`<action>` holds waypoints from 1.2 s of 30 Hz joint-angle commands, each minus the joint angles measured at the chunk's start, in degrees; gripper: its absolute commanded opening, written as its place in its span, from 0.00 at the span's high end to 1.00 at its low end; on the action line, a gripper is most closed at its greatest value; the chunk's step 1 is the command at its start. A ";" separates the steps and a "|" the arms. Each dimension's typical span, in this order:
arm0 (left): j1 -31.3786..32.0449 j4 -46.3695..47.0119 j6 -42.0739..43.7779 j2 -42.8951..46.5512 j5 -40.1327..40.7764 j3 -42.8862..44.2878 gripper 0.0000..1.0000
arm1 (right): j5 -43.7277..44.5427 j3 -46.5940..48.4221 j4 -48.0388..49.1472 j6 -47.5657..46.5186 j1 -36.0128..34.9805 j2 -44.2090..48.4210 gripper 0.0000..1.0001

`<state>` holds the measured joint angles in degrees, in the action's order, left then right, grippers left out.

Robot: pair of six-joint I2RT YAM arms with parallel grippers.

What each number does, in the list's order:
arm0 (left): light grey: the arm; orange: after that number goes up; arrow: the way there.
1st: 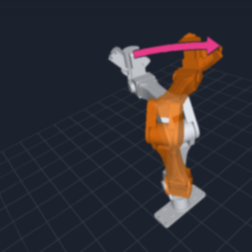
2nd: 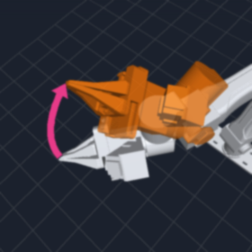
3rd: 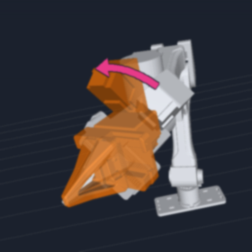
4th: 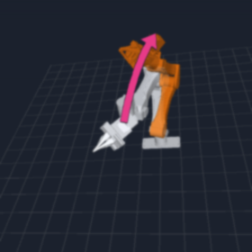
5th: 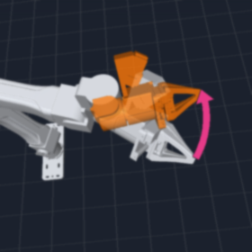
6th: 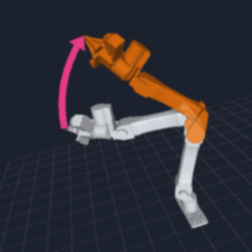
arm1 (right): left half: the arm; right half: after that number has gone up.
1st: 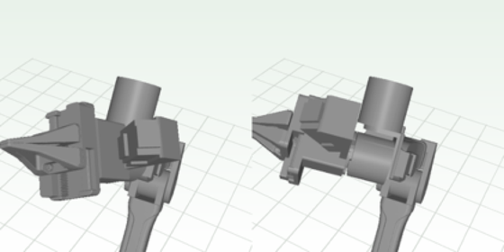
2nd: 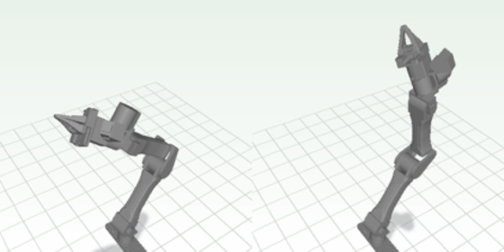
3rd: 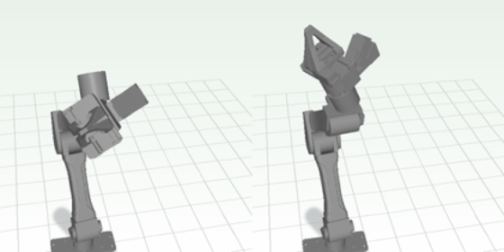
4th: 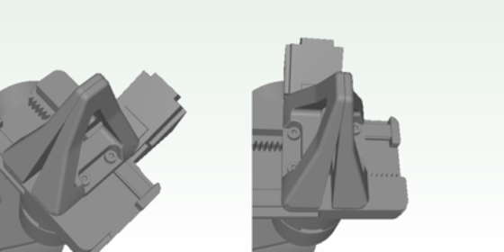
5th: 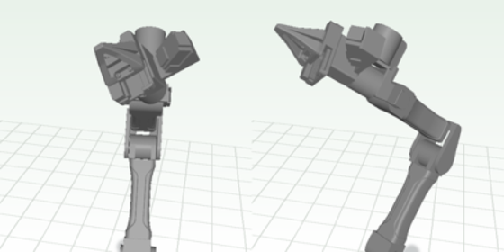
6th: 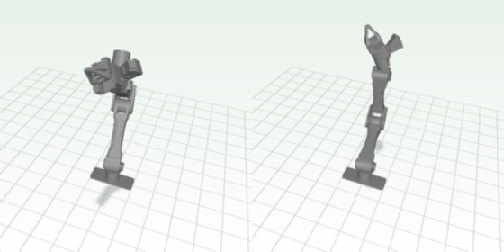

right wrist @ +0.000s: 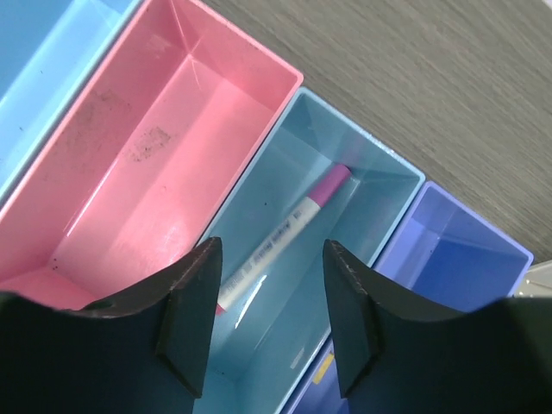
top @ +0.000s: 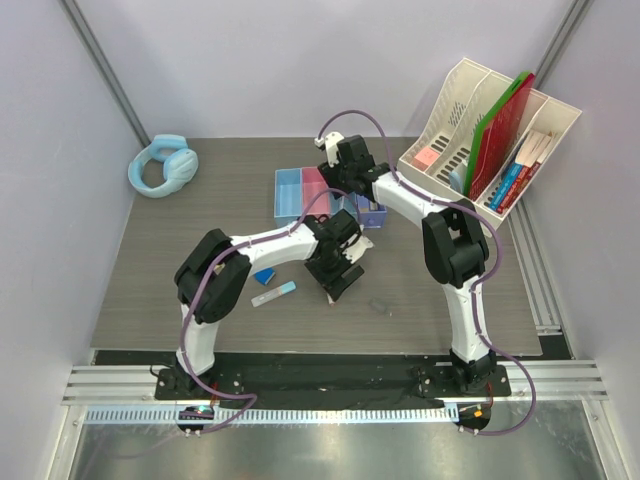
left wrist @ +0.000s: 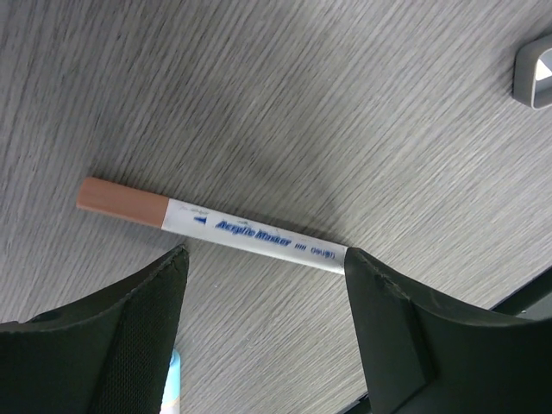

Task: Sort the stationery into containers
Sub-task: Place the pen in the storage box, then pick up the pen from the center of the board.

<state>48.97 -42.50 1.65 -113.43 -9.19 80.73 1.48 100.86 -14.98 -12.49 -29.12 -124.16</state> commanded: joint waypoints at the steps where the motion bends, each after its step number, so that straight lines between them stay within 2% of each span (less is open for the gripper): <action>1: 0.25 -0.74 -0.51 -2.41 1.37 1.62 0.27 | 0.81 -0.49 1.98 0.01 0.03 3.30 0.43; 7: 0.42 -1.62 -0.42 -4.26 1.54 3.12 0.29 | 0.46 -1.28 1.36 0.54 0.03 7.26 0.42; 13: 0.51 -1.88 0.02 -6.02 1.98 3.47 0.42 | 0.46 -2.86 0.57 0.80 0.12 13.06 0.41; 19: 0.51 -2.58 0.90 -6.89 2.51 2.94 0.65 | 0.63 -4.97 -1.18 0.98 0.65 20.87 0.41; 22: 0.51 -2.59 1.34 -6.63 2.95 2.33 0.83 | 0.81 -7.07 -2.15 1.06 1.17 26.05 0.41; 26: 0.51 -3.03 1.78 -6.63 2.95 2.59 1.00 | 1.25 -12.34 -2.60 1.07 2.32 32.99 0.41; 36: 0.42 -3.82 3.18 -1.80 1.99 3.82 1.00 | 1.60 -26.06 -3.30 2.03 6.97 47.50 0.39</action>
<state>49.12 -45.06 3.68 -116.66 -5.23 84.73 2.31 78.30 -18.33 -11.57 -23.11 -81.14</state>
